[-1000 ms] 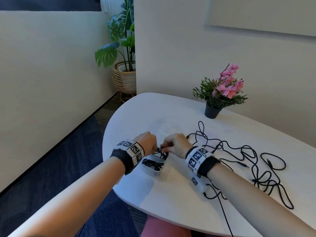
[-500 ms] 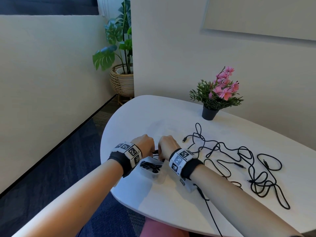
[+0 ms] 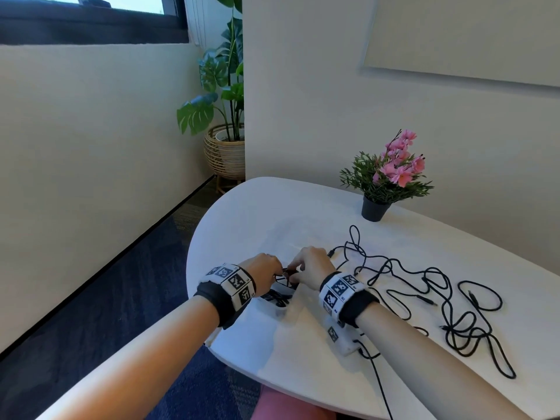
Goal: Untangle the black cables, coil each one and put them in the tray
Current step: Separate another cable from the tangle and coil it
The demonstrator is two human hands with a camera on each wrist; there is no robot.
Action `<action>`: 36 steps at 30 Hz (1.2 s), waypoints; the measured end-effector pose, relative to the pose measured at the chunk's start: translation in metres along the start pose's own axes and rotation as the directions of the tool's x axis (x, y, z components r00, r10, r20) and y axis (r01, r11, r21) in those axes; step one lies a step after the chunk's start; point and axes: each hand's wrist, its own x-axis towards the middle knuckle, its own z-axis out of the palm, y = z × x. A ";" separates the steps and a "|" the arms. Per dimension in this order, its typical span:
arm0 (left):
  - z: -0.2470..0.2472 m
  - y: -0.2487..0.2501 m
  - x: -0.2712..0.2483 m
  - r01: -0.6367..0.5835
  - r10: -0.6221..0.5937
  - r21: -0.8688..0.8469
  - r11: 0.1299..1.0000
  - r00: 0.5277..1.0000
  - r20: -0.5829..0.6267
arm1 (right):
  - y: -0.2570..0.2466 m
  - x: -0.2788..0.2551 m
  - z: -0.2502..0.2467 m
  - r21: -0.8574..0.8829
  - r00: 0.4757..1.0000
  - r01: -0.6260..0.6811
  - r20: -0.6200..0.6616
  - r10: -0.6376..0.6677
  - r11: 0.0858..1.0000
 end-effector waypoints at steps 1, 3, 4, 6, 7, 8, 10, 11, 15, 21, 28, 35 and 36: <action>-0.001 0.001 0.000 0.004 -0.004 0.005 1.000 1.000 0.008 | 0.001 0.000 0.000 -0.021 1.000 0.018 0.019 -0.017 1.000; 0.000 0.001 0.001 0.009 -0.009 0.002 1.000 1.000 0.019 | -0.001 -0.004 0.000 -0.181 0.996 0.073 0.068 -0.061 0.981; 0.001 0.001 0.002 0.011 -0.011 -0.001 1.000 1.000 0.027 | -0.004 -0.008 0.000 -0.274 0.993 0.098 0.087 -0.077 0.957; 0.001 0.002 0.001 0.025 -0.025 0.003 1.000 0.999 0.048 | -0.010 -0.012 0.001 -0.407 0.990 0.121 0.119 -0.079 0.905; 0.001 0.003 0.001 0.035 -0.035 0.001 0.999 0.998 0.050 | -0.014 -0.014 0.002 -0.450 0.987 0.126 0.146 -0.066 0.884; 0.001 0.005 0.001 0.043 -0.043 -0.004 0.999 0.998 0.045 | -0.017 -0.015 0.003 -0.481 0.984 0.128 0.169 -0.052 0.868; 0.002 0.008 -0.001 0.049 -0.049 0.000 0.999 0.998 0.033 | -0.020 -0.015 0.007 -0.504 0.985 0.110 0.172 -0.026 0.857; 0.002 0.009 -0.003 0.051 -0.052 0.009 0.999 0.998 0.039 | -0.021 -0.015 0.007 -0.504 0.986 0.099 0.167 -0.015 0.858; 0.003 0.014 -0.009 0.039 -0.045 0.074 0.997 0.995 0.084 | -0.014 -0.016 0.001 -0.462 0.982 0.117 0.185 -0.033 0.879; -0.006 0.023 -0.011 0.069 -0.070 0.014 0.998 0.997 0.040 | 0.017 -0.029 -0.012 -0.011 0.992 0.118 0.034 -0.118 0.993; -0.009 0.031 0.003 -0.031 0.026 -0.060 0.998 0.996 -0.080 | 0.022 -0.024 -0.013 0.006 0.995 0.072 -0.076 -0.071 0.997; -0.008 0.032 0.008 -0.136 0.134 -0.073 0.988 0.991 -0.026 | 0.025 -0.025 -0.016 0.037 0.998 0.001 -0.068 0.002 0.999; -0.008 0.029 0.010 -0.128 0.126 -0.092 0.988 0.992 -0.019 | 0.025 -0.025 -0.016 0.030 0.998 -0.017 -0.058 0.019 0.999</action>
